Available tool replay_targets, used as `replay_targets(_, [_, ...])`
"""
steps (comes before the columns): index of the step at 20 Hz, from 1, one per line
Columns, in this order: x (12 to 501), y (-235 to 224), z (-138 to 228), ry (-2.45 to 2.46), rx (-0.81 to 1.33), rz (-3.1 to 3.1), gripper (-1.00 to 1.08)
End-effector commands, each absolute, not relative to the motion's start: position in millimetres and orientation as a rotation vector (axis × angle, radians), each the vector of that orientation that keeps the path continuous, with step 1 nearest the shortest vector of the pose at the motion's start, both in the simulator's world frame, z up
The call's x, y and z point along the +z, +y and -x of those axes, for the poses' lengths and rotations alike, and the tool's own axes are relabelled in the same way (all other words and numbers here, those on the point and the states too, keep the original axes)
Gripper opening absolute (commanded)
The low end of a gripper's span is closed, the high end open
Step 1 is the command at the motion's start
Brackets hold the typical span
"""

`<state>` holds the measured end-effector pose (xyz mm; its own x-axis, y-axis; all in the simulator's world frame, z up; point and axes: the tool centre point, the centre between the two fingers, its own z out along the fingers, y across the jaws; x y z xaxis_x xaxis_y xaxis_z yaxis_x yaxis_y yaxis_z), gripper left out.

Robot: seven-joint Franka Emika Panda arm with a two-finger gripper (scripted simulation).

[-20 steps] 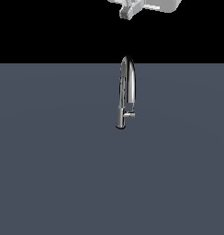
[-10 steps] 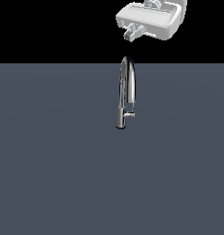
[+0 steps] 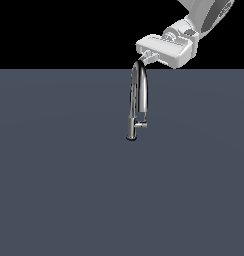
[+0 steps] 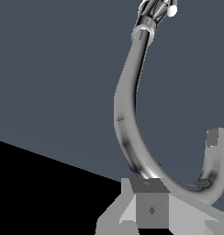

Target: Turn on the faucet by rotating a designated handle.

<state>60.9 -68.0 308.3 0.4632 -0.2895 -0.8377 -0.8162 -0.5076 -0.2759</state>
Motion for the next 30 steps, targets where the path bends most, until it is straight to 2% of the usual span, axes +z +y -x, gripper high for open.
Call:
replay_targets(1, [294.1, -72.0, -69.8, 0.944, 1.013, 1.959, -1.00])
replay_targets(16, [194.8, -90.2, -110.8, 1.100, 1.176, 1.525, -1.00])
replay_targets(30, [130.5, -91.2, -122.9, 1.174, 1.249, 1.265, -1.00])
